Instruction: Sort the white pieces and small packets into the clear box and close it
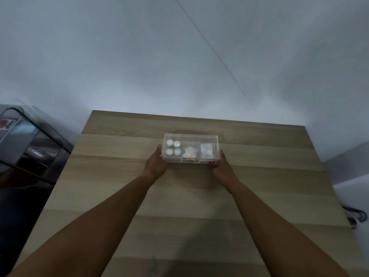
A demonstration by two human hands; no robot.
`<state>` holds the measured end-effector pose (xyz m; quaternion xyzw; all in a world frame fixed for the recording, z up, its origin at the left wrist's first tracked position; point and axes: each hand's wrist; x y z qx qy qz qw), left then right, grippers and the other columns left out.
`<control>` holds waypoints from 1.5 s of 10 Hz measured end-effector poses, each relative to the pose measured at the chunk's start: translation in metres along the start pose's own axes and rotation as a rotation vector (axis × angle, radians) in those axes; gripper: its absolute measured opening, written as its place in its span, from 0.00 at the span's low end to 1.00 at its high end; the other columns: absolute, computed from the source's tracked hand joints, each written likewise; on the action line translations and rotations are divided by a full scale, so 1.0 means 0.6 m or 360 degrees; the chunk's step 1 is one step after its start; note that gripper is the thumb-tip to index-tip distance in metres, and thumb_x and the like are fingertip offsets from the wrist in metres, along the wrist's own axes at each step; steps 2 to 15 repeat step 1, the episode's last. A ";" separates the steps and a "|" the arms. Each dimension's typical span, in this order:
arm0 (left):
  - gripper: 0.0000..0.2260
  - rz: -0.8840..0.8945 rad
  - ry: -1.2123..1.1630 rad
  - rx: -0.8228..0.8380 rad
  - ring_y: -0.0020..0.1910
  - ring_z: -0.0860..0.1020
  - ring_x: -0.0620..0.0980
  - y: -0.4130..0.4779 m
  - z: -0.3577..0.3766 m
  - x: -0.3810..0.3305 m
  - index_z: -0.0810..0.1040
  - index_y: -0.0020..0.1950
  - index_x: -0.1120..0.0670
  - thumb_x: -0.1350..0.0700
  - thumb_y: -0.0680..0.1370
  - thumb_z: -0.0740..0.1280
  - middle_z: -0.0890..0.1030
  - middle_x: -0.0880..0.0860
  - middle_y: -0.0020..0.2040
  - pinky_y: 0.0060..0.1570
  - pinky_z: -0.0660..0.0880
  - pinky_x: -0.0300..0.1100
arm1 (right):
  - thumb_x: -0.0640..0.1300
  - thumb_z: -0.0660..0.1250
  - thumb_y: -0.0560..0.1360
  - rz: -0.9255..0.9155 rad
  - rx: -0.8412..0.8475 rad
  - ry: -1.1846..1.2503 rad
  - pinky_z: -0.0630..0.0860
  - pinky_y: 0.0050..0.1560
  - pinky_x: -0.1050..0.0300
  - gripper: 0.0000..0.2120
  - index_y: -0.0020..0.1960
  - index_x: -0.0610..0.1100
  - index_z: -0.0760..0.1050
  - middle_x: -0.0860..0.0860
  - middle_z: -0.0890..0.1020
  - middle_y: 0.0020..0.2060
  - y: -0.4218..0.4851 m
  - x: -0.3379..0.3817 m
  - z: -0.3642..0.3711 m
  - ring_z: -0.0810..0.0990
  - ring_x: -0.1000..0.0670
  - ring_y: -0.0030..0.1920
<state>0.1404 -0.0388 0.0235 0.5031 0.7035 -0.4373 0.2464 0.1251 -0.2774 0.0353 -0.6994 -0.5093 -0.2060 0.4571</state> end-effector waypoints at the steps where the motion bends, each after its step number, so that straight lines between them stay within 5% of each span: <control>1: 0.28 -0.0097 -0.0046 -0.0189 0.72 0.68 0.59 -0.014 0.005 0.010 0.53 0.78 0.52 0.58 0.80 0.59 0.66 0.57 0.75 0.69 0.66 0.51 | 0.33 0.60 0.74 0.0037 -0.0118 0.0036 0.69 0.69 0.46 0.38 0.78 0.46 0.44 0.43 0.66 0.74 -0.017 -0.019 0.011 0.68 0.43 0.71; 15: 0.28 -0.0097 -0.0046 -0.0189 0.72 0.68 0.59 -0.014 0.005 0.010 0.53 0.78 0.52 0.58 0.80 0.59 0.66 0.57 0.75 0.69 0.66 0.51 | 0.33 0.60 0.74 0.0037 -0.0118 0.0036 0.69 0.69 0.46 0.38 0.78 0.46 0.44 0.43 0.66 0.74 -0.017 -0.019 0.011 0.68 0.43 0.71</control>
Point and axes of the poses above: each hand's wrist, its own y-axis towards the middle knuckle, its own z-axis out of the palm, x = y × z
